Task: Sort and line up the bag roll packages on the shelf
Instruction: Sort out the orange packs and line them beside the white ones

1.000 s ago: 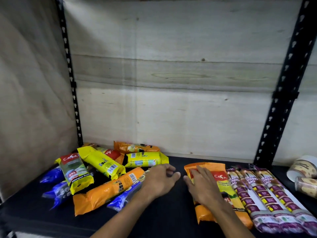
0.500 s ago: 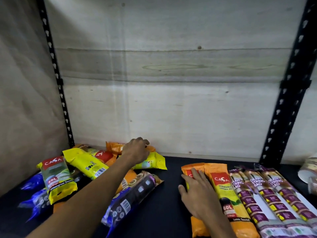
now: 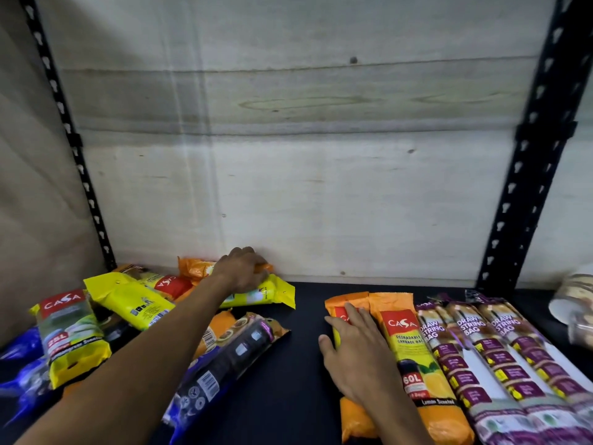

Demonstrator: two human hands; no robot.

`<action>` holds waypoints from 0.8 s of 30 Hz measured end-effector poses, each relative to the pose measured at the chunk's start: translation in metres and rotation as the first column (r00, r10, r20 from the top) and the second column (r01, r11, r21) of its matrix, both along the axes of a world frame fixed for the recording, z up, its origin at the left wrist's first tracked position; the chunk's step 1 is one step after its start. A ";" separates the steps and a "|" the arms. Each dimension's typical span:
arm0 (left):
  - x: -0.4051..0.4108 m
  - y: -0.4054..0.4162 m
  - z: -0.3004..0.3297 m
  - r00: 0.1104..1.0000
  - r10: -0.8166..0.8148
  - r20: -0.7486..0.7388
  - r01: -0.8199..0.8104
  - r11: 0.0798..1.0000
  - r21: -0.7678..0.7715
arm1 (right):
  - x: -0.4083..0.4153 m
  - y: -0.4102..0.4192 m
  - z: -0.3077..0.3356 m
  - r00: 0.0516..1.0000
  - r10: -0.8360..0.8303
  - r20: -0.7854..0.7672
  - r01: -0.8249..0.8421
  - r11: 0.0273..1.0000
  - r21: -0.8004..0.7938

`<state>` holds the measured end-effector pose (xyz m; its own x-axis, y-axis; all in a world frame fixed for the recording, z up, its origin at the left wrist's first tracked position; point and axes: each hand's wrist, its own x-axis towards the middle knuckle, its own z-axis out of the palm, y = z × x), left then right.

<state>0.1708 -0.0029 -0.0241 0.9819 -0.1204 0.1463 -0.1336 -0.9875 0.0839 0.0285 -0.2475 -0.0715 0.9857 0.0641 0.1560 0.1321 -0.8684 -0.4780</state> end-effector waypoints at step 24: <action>-0.071 0.029 0.111 0.933 0.092 0.348 0.284 0.407 -0.868 | 0.001 0.006 0.003 0.998 -0.054 0.039 0.059 0.991 -0.123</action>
